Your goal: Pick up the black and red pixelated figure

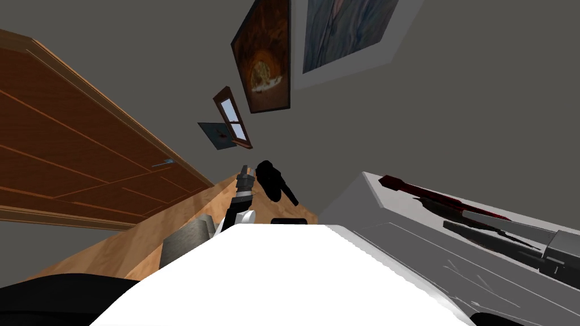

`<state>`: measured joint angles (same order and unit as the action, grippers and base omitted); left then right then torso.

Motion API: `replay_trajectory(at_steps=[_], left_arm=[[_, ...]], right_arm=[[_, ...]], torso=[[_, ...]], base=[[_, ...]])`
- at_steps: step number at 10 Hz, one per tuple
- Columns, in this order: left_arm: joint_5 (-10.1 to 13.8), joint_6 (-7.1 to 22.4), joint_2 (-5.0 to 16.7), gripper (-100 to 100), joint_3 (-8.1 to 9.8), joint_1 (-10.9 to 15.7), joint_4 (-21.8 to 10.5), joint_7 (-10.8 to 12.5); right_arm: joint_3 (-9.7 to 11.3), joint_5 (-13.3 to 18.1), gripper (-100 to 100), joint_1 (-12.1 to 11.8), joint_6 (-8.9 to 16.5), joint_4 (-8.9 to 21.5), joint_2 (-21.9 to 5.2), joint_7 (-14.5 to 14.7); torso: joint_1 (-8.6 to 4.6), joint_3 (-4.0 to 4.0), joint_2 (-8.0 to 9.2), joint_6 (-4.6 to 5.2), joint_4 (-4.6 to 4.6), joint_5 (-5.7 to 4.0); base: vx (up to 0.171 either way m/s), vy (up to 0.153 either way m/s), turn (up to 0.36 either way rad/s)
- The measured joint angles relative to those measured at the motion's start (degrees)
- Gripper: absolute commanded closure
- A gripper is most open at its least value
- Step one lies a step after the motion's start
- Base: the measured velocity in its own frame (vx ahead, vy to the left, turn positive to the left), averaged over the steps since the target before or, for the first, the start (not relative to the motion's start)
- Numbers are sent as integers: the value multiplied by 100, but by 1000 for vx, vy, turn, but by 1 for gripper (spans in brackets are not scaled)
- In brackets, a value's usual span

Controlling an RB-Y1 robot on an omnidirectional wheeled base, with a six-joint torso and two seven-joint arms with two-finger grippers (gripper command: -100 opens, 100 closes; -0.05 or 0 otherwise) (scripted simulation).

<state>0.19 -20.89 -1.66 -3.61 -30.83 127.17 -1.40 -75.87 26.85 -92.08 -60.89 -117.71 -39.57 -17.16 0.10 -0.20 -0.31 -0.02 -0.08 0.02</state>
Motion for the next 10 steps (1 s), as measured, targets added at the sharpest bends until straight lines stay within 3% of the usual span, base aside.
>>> replay_trajectory(at_steps=[3, 10], left_arm=[[0, 0, 0, 0, 0, 0, 0, 0], [0, 0, 0, 0, 0, 0, 0, 0]], right_arm=[[-467, 157, -100, -342, -155, 20, -168, -83], [-1687, 705, -100, -1348, -680, 178, -838, -290]], torso=[[-1, 11, 17, 1, 5, -1], [-19, 10, 17, 0, 5, -6]], base=[[44, 12, 68], [43, -20, 63]])
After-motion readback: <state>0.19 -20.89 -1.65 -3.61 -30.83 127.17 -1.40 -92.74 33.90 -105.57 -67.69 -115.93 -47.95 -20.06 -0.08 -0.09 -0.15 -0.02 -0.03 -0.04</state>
